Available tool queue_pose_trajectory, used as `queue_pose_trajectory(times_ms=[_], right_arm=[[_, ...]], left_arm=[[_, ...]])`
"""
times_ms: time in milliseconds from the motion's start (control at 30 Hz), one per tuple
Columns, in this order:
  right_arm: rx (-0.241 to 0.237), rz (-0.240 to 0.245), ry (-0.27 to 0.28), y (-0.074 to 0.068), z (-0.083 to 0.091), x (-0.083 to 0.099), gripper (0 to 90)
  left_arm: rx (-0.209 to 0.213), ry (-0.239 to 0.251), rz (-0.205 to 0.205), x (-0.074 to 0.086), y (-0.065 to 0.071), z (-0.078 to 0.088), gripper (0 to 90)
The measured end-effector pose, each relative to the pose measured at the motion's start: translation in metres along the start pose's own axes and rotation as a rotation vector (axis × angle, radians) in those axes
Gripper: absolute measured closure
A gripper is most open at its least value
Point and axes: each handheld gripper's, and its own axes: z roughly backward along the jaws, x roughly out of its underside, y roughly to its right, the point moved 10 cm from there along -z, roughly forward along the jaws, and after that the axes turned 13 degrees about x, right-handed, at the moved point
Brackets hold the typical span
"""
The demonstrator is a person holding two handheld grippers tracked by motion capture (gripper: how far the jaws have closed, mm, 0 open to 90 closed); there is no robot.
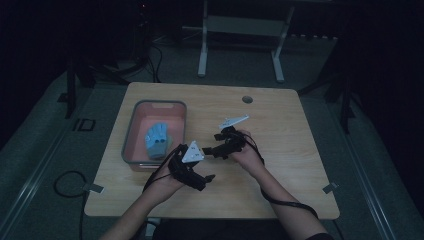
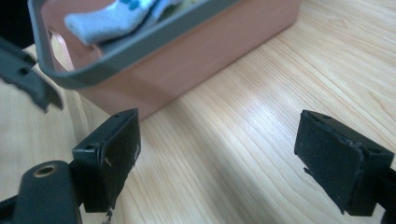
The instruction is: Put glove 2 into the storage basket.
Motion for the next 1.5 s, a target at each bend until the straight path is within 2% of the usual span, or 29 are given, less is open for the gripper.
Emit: queue_pose_trajectory(times_ms=[133,400,633,767,800,900,1000,1167,1500], right_arm=[[0.009,-0.012,-0.005,0.006,0.003,0.007,14.4],[0.028,-0.035,-0.023,0.014,0.003,0.021,14.7],[0.101,-0.033,0.003,0.025,0.0,0.028,14.6],[0.085,-0.027,0.019,0.024,-0.004,0.032,14.2],[0.083,-0.024,0.018,0.024,-0.006,0.035,14.2],[0.116,-0.035,0.023,0.027,-0.013,0.043,14.2],[0.129,-0.041,0.024,0.028,-0.018,0.047,14.1],[0.123,-0.035,0.025,0.026,-0.024,0.051,14.0],[0.136,0.002,0.036,0.024,-0.028,0.053,14.1]], left_arm=[[0.021,-0.008,-0.011,-0.003,0.008,-0.012,2.3],[0.029,-0.031,-0.008,0.003,0.013,-0.032,2.3],[0.018,-0.02,-0.003,0.009,0.014,-0.045,2.3],[0.023,-0.014,0.006,0.012,0.016,-0.05,2.3],[0.025,0.002,0.016,0.013,0.016,-0.052,2.3],[-0.003,-0.002,0.02,0.017,0.014,-0.055,2.3],[-0.016,-0.015,0.022,0.022,0.013,-0.059,2.3],[-0.011,-0.024,0.035,0.03,0.013,-0.065,2.3],[-0.04,-0.009,0.04,0.035,0.009,-0.067,2.3]])
